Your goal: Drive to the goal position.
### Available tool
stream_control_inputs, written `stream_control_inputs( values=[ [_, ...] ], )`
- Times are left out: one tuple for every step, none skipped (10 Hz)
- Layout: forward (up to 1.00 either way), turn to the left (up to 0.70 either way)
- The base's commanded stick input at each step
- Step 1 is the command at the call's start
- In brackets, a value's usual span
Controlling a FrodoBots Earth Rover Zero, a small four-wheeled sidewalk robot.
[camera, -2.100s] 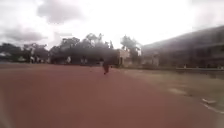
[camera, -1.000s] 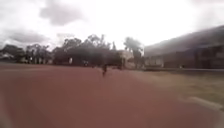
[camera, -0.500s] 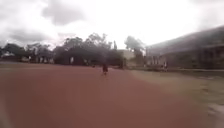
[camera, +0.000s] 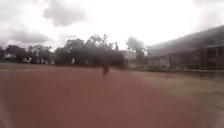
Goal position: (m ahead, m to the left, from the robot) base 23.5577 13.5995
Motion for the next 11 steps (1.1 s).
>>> stream_control_inputs(
  values=[
    [0.85, 0.00],
    [0.85, 0.00],
    [0.85, 0.00],
    [0.85, 0.00],
    [0.85, 0.00],
    [0.85, 0.00],
    [0.85, 0.00],
    [0.85, 0.00],
    [0.85, 0.00],
    [0.85, 0.00],
    [0.85, 0.00]
  ],
)
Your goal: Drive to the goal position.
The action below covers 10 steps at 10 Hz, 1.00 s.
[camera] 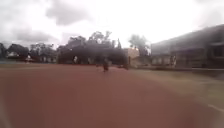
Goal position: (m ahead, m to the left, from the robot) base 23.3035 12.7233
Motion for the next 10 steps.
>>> stream_control_inputs(
  values=[
    [0.85, 0.00],
    [0.85, 0.00],
    [0.85, 0.00],
    [0.85, 0.00],
    [0.85, 0.00],
    [0.85, 0.00],
    [0.85, 0.00],
    [0.85, 0.00],
    [0.85, 0.00],
    [0.85, 0.00]
  ],
)
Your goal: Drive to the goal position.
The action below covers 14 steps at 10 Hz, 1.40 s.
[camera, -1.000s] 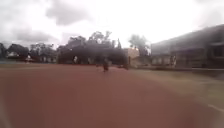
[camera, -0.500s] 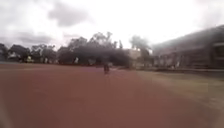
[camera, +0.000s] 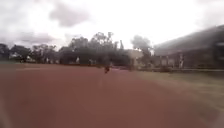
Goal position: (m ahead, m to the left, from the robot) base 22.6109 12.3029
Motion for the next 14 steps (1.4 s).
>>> stream_control_inputs(
  values=[
    [0.85, 0.00],
    [0.85, 0.00],
    [0.85, 0.00],
    [0.85, 0.00],
    [0.85, 0.00],
    [0.85, 0.00],
    [0.85, 0.00],
    [0.85, 0.00],
    [0.85, 0.00],
    [0.85, 0.00],
    [0.85, 0.00],
    [0.85, 0.00],
    [0.85, 0.00],
    [0.85, 0.00]
  ],
)
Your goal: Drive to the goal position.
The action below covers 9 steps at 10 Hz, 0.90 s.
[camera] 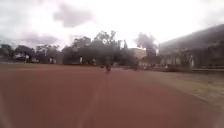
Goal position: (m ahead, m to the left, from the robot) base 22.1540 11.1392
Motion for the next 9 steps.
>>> stream_control_inputs(
  values=[
    [0.85, 0.00],
    [0.85, 0.00],
    [0.85, 0.00],
    [0.85, 0.00],
    [0.85, 0.00],
    [0.85, 0.00],
    [0.85, 0.00],
    [0.85, 0.00],
    [0.85, 0.00]
  ],
)
